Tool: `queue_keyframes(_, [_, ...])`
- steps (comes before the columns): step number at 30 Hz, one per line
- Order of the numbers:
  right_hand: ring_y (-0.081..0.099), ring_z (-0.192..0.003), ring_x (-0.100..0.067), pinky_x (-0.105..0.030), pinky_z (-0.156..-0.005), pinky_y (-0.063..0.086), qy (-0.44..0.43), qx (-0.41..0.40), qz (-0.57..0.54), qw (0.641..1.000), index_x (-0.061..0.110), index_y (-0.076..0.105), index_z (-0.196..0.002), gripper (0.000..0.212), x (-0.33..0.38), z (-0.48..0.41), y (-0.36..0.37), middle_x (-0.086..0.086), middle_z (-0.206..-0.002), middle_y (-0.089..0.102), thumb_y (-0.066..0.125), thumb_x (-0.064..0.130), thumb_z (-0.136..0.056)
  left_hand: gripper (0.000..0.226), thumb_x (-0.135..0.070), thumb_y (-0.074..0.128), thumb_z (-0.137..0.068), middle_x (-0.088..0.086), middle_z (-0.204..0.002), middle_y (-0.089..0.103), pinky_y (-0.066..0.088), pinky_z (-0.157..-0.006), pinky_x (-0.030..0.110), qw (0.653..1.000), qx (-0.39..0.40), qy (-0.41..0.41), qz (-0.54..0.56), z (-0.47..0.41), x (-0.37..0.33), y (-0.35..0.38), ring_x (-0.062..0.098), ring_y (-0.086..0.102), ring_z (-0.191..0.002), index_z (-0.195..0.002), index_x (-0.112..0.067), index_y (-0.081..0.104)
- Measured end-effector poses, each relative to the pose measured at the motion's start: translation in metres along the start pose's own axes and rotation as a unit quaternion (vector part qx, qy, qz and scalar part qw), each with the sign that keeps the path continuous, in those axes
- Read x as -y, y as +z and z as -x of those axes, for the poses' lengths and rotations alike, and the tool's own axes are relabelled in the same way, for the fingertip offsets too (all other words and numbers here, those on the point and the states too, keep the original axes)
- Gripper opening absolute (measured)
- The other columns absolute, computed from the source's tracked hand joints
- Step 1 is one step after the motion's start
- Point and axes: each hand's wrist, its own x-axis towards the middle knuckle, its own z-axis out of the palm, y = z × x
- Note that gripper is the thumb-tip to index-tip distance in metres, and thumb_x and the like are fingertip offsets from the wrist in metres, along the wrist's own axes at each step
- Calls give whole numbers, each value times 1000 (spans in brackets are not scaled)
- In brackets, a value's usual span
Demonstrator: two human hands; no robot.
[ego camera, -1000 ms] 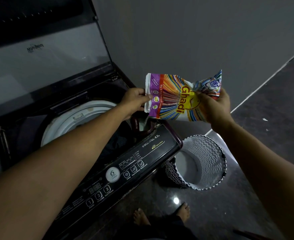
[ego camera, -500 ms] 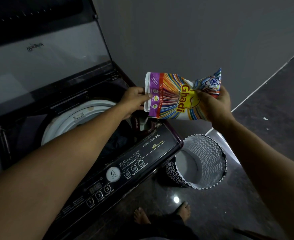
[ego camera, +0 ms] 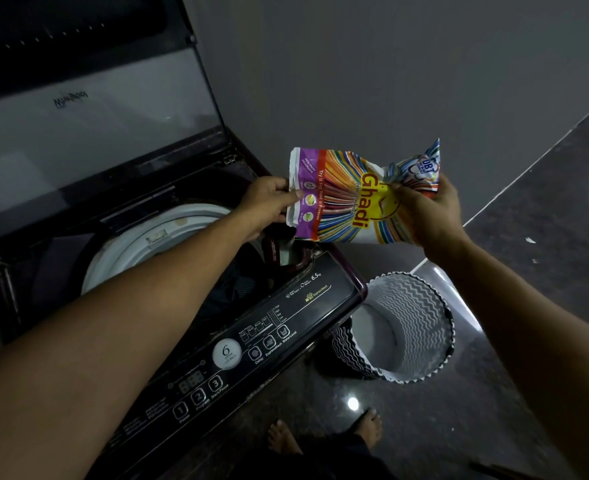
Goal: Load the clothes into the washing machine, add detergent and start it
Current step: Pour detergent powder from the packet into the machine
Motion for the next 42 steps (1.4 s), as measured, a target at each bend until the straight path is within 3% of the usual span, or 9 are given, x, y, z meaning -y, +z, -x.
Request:
queue_keyframes(3, [74,-90,-15,-30,-79,62,-2,0,-3,1000,15,63,-118,31,1,0,0,-1,-105,74,72,7,-89,26,-20,67,-97,4,-104,77,62,-71,31,1000,1,-2,-5,0,1,0,15,77,-88,-120,-9,67])
queue_keyframes(8, [74,-90,-13,-26,-78,61,-10,-4,2,1000,17,64,-114,27,3,2,1,0,-104,74,71,6,-89,24,-17,66,-97,5,-102,77,59,-61,23,1000,2,-2,4,2,-2,1,9,76,-79,-119,-8,67])
queue_keyframes(21, [73,-79,-4,-20,-69,58,-11,4,-3,1000,18,63,-110,24,8,2,1,4,-98,73,70,4,-91,23,-14,63,-99,2,-96,75,58,-59,22,1000,7,4,10,5,-7,1,6,75,-75,-120,-7,66])
queue_keyframes(29, [74,-84,-9,-23,-71,59,-5,0,4,1000,8,64,-121,32,1,-2,-1,-1,-103,75,71,6,-89,22,-17,66,-97,0,-96,77,58,-60,22,1000,8,3,8,4,-7,1,7,76,-78,-118,-10,67])
queue_keyframes(34, [74,-84,-10,-23,-71,60,-4,7,1,1000,13,63,-116,28,2,-2,-1,1,-102,74,70,6,-90,24,-21,66,-97,1,-100,77,61,-68,27,1000,4,2,-11,2,-7,1,13,77,-87,-119,-12,67])
queue_keyframes(38, [74,-88,-15,-29,-78,61,-1,6,0,1000,18,66,-109,23,1,-5,-1,0,-102,75,71,6,-89,19,-17,65,-98,3,-99,77,60,-62,24,1000,6,-2,7,2,-7,2,9,76,-79,-116,-11,68])
queue_keyframes(42, [75,-88,-14,-29,-76,61,3,3,0,1000,11,66,-119,31,-2,-8,0,-1,-103,76,72,8,-89,20,-16,64,-98,1,-97,77,59,-61,23,1000,5,-2,13,1,-6,1,9,76,-79,-117,-10,67])
